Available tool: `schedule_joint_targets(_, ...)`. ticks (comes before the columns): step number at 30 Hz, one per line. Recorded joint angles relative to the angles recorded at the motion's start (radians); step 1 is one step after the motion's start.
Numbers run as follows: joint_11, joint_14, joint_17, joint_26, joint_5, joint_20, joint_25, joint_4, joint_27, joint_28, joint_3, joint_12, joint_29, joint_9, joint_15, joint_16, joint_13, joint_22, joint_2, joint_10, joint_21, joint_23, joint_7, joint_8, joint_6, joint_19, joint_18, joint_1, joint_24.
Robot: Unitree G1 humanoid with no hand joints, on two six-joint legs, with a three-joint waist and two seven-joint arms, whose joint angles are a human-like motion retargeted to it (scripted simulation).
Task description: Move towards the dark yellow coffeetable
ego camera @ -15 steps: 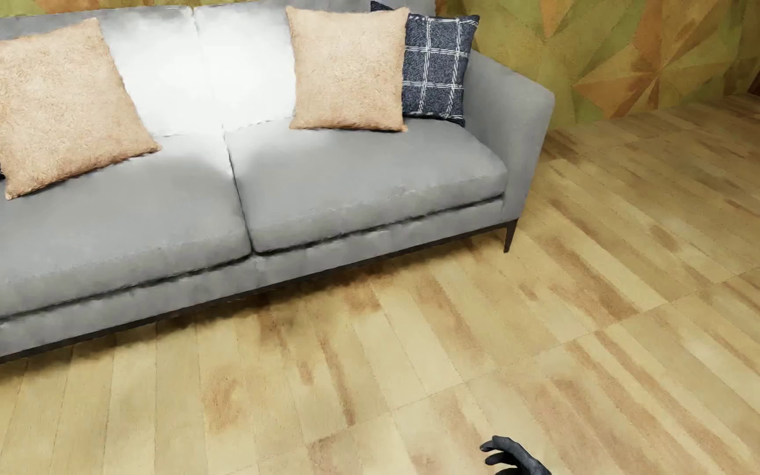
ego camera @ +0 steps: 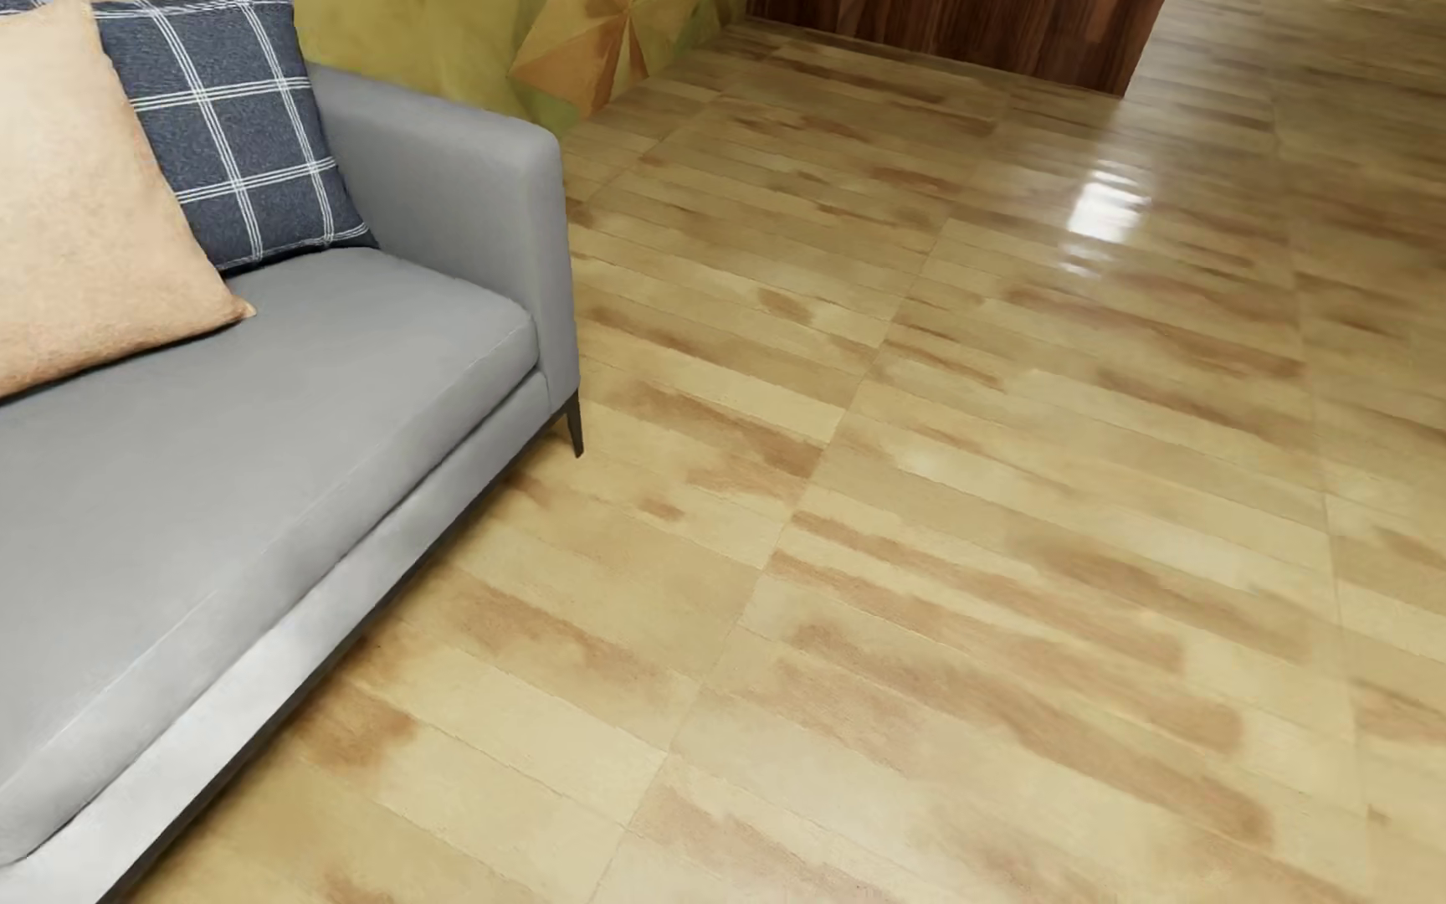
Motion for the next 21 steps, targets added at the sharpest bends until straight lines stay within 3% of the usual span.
schedule_joint_targets(2,-0.034,-0.028,0.001,0.000,-0.014,0.063,0.000,0.002,0.000,0.000,0.002,-0.020,0.000,-0.007,0.004,0.014,-0.009,0.037,-0.027,0.009,-0.046,0.031,0.000,0.000,-0.010,0.000,0.000,0.022,0.000)
schedule_joint_targets(7,-0.097,-0.083,-0.006,0.000,-0.002,0.009,0.000,0.026,0.000,0.000,-0.063,-0.033,0.000,0.006,-0.162,0.050,-0.049,0.078,-0.073,0.020,-0.107,-0.010,0.000,0.000,-0.002,0.000,0.000,0.041,0.000)
schedule_joint_targets(11,-0.129,-0.058,0.002,0.000,0.006,-0.015,0.000,0.045,0.000,0.000,-0.086,-0.022,0.000,0.017,-0.273,0.038,-0.049,0.022,-0.141,0.010,-0.123,-0.057,0.000,0.000,-0.006,0.000,0.000,0.048,0.000)
schedule_joint_targets(16,-0.132,-0.071,0.024,0.000,0.040,-0.112,0.000,0.050,0.000,0.000,-0.147,-0.083,0.000,0.052,-0.288,0.025,-0.049,-0.009,-0.250,-0.044,-0.095,-0.026,0.000,0.000,0.001,0.000,0.000,0.065,0.000)
schedule_joint_targets(19,-0.140,-0.079,0.045,0.000,0.039,-0.138,0.000,0.059,0.000,0.000,-0.148,-0.126,0.000,0.067,-0.372,0.041,-0.011,-0.112,-0.301,-0.033,-0.036,-0.011,0.000,0.000,-0.013,0.000,0.000,0.051,0.000)
schedule_joint_targets(21,-0.143,-0.094,0.054,0.000,0.032,-0.166,0.000,0.083,0.000,0.000,-0.154,-0.136,0.000,0.075,-0.456,0.041,0.006,-0.178,-0.312,-0.011,0.011,0.004,0.000,0.000,-0.002,0.000,0.000,0.051,0.000)
